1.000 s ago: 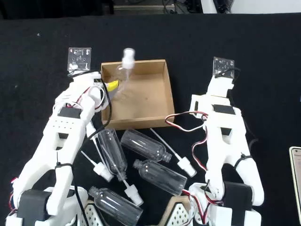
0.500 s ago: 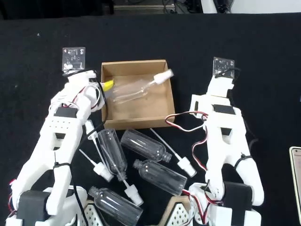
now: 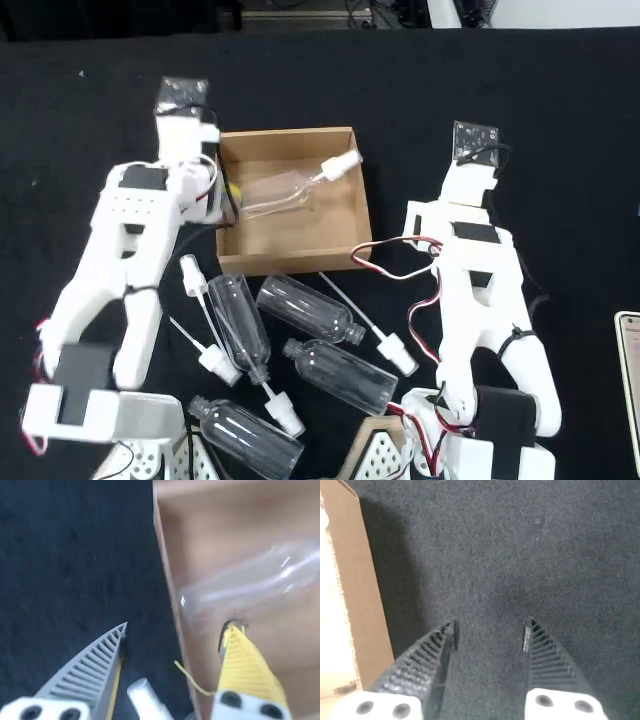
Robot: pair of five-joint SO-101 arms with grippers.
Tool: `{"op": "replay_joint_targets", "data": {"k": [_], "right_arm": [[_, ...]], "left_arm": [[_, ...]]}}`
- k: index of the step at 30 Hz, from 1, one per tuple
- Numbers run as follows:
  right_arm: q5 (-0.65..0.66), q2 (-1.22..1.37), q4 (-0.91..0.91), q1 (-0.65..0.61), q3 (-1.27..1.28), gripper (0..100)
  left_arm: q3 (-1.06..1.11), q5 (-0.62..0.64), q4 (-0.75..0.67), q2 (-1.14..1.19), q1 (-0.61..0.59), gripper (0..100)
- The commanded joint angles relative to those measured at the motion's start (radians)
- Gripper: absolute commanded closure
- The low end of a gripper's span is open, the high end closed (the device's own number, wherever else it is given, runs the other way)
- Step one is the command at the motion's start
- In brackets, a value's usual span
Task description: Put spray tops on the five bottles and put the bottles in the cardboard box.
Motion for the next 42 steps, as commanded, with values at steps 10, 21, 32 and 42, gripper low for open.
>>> {"op": "replay_joint_targets", "data": {"k": [10,21,32,42], "right_arm": [[0.002,-0.053,-0.023,0.011,-0.005,81.5],[0.002,-0.053,-0.023,0.011,-0.005,81.5],[0.002,-0.053,-0.023,0.018,-0.008,81.5],[0.000,-0.053,-0.051,0.044,-0.007,81.5]], "left_arm": [[-0.044,-0.092,0.006,0.000,-0.137,74],[-0.054,-0.140,0.055,-0.002,-0.133,74],[-0.410,-0.420,0.328,0.020,0.048,73],[-0.467,-0.701,0.252,0.233,0.176,73]]}}
